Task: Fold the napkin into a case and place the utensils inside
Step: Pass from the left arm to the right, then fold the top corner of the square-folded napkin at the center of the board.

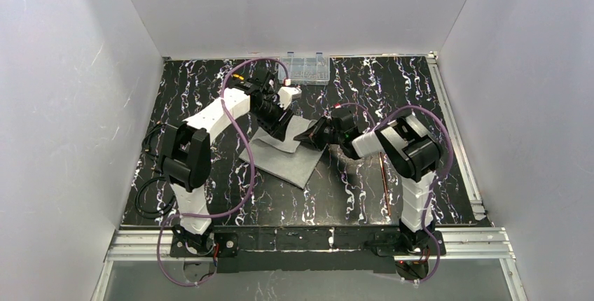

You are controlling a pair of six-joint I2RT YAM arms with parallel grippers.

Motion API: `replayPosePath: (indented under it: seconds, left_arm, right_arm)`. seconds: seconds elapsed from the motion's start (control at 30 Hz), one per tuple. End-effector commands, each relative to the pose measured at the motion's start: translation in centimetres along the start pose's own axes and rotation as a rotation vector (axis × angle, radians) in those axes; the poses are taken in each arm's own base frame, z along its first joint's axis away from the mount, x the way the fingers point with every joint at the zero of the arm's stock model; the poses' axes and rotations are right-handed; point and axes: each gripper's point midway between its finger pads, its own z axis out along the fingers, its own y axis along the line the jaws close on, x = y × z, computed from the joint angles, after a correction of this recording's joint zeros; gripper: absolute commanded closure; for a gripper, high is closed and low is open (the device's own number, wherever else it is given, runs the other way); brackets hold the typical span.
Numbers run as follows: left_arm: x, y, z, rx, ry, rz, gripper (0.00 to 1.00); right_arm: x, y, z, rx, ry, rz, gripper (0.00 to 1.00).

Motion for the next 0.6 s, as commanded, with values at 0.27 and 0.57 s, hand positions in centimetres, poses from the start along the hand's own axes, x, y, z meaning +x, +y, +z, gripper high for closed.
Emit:
replayPosePath:
  seconds: [0.27,0.57]
  left_arm:
    - [1.2,2.2,-1.6,-0.061,0.018,-0.013,0.57]
    - [3.1,3.2,-1.1,-0.107,0.068,0.005,0.61]
  right_arm:
    - [2.8,2.8,-4.1,0.026,0.073,-0.159,0.99]
    - [4.6,0.4,-6.6,0.162,0.136,-0.177,0.98]
